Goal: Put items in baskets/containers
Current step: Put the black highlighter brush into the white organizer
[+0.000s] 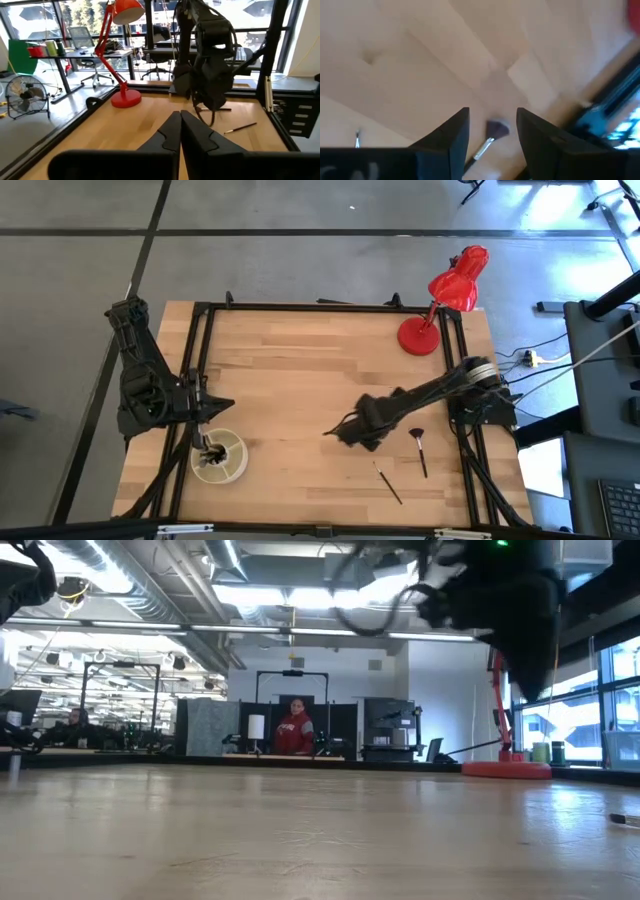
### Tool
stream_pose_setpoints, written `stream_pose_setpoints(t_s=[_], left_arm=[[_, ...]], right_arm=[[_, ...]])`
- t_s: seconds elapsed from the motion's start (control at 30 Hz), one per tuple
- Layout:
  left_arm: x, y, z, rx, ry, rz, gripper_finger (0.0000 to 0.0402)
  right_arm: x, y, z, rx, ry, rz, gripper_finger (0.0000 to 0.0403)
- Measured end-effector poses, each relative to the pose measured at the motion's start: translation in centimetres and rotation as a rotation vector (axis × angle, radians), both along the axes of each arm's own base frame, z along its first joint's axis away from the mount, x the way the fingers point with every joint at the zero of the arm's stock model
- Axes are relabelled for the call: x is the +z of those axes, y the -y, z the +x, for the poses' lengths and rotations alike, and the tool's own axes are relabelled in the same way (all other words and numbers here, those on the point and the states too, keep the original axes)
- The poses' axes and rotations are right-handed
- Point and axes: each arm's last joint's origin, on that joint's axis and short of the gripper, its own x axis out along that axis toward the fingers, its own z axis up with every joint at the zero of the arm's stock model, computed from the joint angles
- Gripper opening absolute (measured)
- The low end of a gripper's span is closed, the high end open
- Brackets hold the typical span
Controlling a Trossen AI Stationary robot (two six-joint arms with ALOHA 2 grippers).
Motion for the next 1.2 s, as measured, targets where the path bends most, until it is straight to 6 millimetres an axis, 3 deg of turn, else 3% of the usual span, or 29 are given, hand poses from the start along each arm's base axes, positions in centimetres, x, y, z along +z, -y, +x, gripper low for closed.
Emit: stream_pose_setpoints(t_s=[0.33, 0.5, 0.7, 0.83, 1.03, 1.2], left_arm=[[0.0, -0.1, 0.0, 0.044, 0.009, 0.009, 0.0005], [0.0, -0.1, 0.0, 0.044, 0.009, 0.01, 0.0002], [0.0, -0.2, -0.1, 0.067, 0.014, 0.012, 0.0005], [0.0, -0.2, 0.0, 0.067, 0.014, 0.012, 0.0002], [0.0, -0.2, -0.1, 0.067, 0.011, 0.019, 0.0007], [0.0, -0.2, -0.1, 0.065, 0.01, 0.021, 0.0005]], right_arm=[[-4.3, 3.1, -8.6, -0.253, 0.197, 0.235, 0.0163], [-6.8, 3.9, -11.9, -0.382, 0.153, 0.276, 0.0202], [-8.7, 3.9, -12.3, -0.389, 0.215, 0.368, 0.0282], [-9.4, 3.5, -12.0, -0.365, 0.271, 0.459, 0.0302], [-10.9, 3.5, -13.1, -0.367, 0.159, 0.413, 0.0266], [-11.1, 3.5, -13.2, -0.354, 0.156, 0.399, 0.0169]])
